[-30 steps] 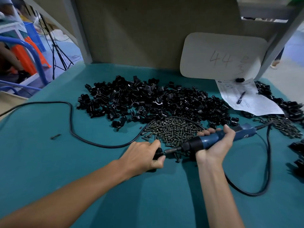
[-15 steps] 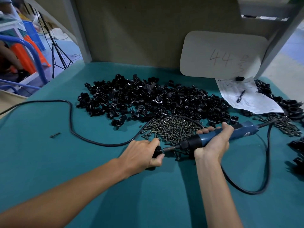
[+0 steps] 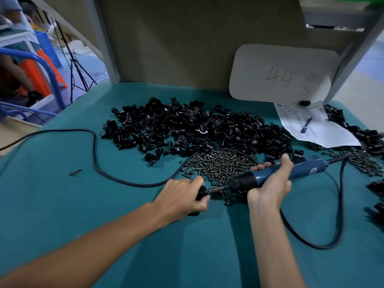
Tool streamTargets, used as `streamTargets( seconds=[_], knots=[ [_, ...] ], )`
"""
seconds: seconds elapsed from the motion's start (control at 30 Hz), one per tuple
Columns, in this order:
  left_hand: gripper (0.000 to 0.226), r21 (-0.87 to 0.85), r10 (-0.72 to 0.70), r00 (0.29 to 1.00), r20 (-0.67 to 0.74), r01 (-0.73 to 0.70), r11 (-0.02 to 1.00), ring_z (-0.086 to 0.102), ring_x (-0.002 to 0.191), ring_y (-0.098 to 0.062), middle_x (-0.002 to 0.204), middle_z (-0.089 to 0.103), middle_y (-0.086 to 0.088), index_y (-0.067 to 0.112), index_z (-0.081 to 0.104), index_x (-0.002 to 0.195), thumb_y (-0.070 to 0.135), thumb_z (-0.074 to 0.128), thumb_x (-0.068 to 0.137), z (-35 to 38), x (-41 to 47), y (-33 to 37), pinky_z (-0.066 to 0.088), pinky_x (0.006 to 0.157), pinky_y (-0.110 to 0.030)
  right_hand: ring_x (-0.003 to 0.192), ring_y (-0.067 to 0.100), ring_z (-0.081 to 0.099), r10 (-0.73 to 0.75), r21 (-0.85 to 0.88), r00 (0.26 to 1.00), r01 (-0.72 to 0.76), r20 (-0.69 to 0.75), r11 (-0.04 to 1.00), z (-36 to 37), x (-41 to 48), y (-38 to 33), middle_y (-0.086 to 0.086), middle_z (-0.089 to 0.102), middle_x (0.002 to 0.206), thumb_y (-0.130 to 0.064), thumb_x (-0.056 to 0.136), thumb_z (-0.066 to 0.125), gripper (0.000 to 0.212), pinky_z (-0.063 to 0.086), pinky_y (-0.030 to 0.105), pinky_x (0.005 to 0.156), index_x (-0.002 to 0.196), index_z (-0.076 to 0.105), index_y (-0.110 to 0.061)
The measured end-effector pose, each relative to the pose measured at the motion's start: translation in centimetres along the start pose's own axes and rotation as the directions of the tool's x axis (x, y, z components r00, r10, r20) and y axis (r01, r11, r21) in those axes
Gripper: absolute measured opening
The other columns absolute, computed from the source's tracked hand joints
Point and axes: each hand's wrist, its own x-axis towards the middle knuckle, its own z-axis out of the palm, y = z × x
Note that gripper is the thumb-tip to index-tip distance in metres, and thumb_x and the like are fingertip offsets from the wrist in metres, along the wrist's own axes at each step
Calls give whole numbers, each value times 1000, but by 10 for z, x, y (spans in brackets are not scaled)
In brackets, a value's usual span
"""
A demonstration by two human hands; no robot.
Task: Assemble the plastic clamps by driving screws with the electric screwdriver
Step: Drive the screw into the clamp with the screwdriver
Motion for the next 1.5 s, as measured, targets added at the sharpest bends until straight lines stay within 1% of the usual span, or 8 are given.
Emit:
streamTargets(
  seconds=[0.27,0.47,0.8,1.1,1.17,1.27,1.4,1.5],
  knots=[
    [37,-62,-48,999,-23,47,997,52,56,-15,65,55,7,27,37,93,62,26,87,5,1,-3,39,51,-35,72,18,67,-1,-133,994,16,113,991,-3,12,1,8,59,107,4,95,58,67,60,35,72,144,21,-23],
    [39,-65,-48,998,-30,46,997,50,55,-14,64,52,7,27,39,93,62,25,88,3,1,-2,35,51,-34,91,28,76,14,-95,997,-7,73,995,-7,13,5,9,59,116,4,95,64,75,62,40,79,145,20,-30],
    [43,-47,-17,1000,-11,17,999,52,59,-16,69,53,8,25,37,94,63,20,85,4,1,-2,36,53,-33,67,15,64,8,-76,995,0,103,997,-6,18,7,8,61,109,6,92,64,99,60,41,74,149,12,-56],
    [28,-127,-30,987,-159,9,992,42,53,-9,60,41,14,31,35,90,59,34,91,6,-4,-3,24,48,-23,69,14,69,-70,-145,996,76,49,986,-11,41,-43,7,66,121,-4,93,69,95,60,35,66,155,13,-50],
    [26,-131,-39,978,-203,12,991,39,55,-8,61,37,16,34,34,88,59,39,91,7,-4,-4,22,48,-21,76,17,71,-72,-464,993,110,99,879,-22,43,-64,4,67,115,-13,91,75,88,59,36,65,153,21,-45],
    [30,-147,-95,966,-239,61,987,40,54,-6,60,39,15,34,35,83,63,39,92,5,-6,-3,26,49,-24,86,33,70,-129,-841,969,247,211,482,-45,39,-83,3,65,108,-18,89,79,78,60,49,72,146,31,-37],
    [39,-186,-240,928,-285,192,963,46,53,-7,58,49,10,29,44,79,65,33,91,-5,-10,-9,38,48,-29,92,36,65,-177,-952,935,302,307,-57,-67,43,-97,10,67,110,-26,89,77,73,51,43,77,151,39,-19],
    [44,-176,-312,887,-340,266,948,48,53,-11,55,54,7,26,53,81,60,28,93,-23,-26,-42,36,50,-26,119,42,56,-162,-914,928,279,335,-294,-75,55,-105,19,63,133,-28,94,73,67,47,48,97,151,43,-10]
  ],
)
